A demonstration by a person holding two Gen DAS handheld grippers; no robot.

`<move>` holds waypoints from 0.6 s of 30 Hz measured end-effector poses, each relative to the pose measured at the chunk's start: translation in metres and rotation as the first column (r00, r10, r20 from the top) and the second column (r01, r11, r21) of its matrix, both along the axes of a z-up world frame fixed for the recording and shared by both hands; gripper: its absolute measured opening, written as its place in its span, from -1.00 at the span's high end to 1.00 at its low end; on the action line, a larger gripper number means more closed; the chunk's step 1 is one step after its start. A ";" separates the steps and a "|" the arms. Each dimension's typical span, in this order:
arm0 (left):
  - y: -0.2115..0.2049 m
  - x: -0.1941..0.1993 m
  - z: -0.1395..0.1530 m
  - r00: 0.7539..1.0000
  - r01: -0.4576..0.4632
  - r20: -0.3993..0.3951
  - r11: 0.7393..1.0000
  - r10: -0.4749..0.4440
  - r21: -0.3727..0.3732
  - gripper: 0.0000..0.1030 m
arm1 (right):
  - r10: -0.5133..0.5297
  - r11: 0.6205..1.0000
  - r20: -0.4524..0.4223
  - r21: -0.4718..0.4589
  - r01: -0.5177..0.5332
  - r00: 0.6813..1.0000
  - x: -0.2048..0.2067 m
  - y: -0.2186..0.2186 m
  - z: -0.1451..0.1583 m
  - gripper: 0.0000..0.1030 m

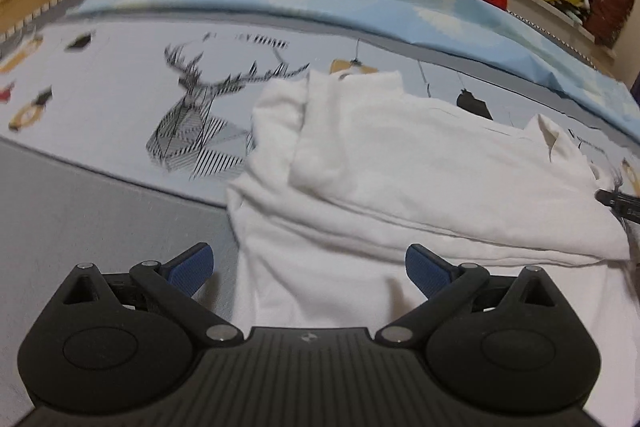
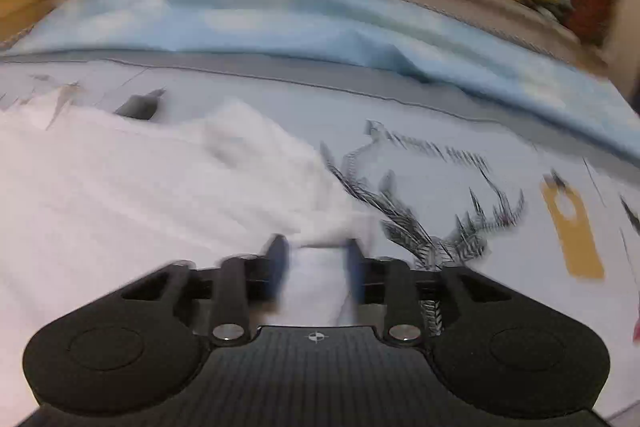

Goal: Fold small clothes

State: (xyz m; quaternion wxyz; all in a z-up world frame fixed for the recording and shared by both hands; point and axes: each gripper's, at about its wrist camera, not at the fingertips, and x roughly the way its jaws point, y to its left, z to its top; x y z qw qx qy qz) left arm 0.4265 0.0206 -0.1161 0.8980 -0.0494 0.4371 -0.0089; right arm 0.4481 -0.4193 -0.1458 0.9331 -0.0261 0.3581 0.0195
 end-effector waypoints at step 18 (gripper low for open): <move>0.066 -0.166 0.014 0.997 0.015 -0.076 0.998 -0.020 -0.068 -0.99 | 0.068 0.983 -0.021 0.174 -0.063 0.997 -0.318 0.011 0.068 -0.31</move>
